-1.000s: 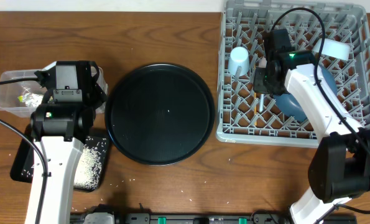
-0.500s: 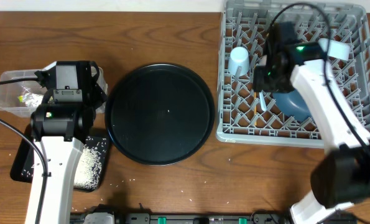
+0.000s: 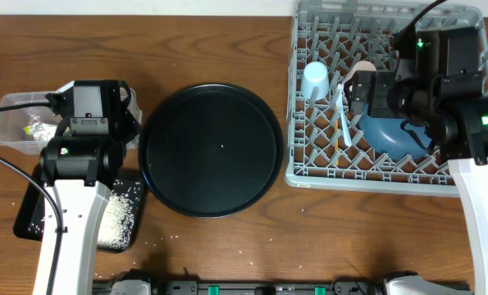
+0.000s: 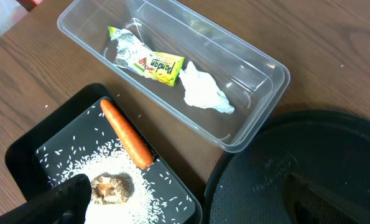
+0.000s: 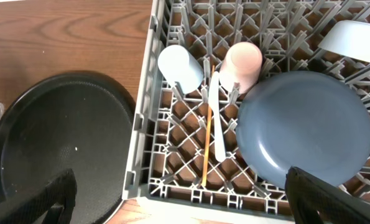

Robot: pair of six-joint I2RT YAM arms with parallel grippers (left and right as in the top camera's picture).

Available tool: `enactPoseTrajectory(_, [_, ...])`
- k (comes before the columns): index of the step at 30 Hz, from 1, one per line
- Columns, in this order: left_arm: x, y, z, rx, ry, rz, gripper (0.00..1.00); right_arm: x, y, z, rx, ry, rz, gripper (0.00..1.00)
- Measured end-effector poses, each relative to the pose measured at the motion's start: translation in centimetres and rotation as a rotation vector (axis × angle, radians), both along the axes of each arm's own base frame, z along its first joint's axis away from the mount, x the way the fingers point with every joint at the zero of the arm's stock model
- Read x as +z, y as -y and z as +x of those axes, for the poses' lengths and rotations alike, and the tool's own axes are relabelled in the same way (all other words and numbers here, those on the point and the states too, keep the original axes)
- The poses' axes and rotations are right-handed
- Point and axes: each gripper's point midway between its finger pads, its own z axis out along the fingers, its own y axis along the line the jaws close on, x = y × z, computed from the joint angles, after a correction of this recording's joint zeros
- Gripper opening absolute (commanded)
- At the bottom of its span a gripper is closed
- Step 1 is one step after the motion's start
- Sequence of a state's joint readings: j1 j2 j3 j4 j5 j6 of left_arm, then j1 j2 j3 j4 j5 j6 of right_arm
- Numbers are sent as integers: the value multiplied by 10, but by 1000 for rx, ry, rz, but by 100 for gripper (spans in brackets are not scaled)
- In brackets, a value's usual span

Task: Sort waste into correct bins and load items into the dishwasher rack

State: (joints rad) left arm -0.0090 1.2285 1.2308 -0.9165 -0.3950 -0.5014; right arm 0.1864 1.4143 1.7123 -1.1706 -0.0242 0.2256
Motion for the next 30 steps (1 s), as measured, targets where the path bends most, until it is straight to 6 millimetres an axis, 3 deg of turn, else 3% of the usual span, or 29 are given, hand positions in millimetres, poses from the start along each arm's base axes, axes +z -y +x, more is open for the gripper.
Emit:
enactPoseTrajectory(9, [0, 0, 0, 0, 0, 0, 98, 3, 37, 5, -141, 33, -165, 99])
enactPoseTrajectory(15, [0, 0, 0, 0, 0, 0, 98, 11, 47, 7, -182, 72, -199, 99])
enactPoseTrajectory(18, [0, 0, 0, 0, 0, 0, 98, 40, 48, 11, -203, 200, -170, 99])
enactPoseTrajectory(21, [0, 0, 0, 0, 0, 0, 98, 87, 49, 7, -224, 381, -118, 99])
enactPoseTrajectory(26, [0, 0, 0, 0, 0, 0, 98, 150, 59, -41, -255, 640, -42, 99])
enactPoseTrajectory(30, [0, 0, 0, 0, 0, 0, 98, 162, 68, -81, -275, 792, 4, 99])
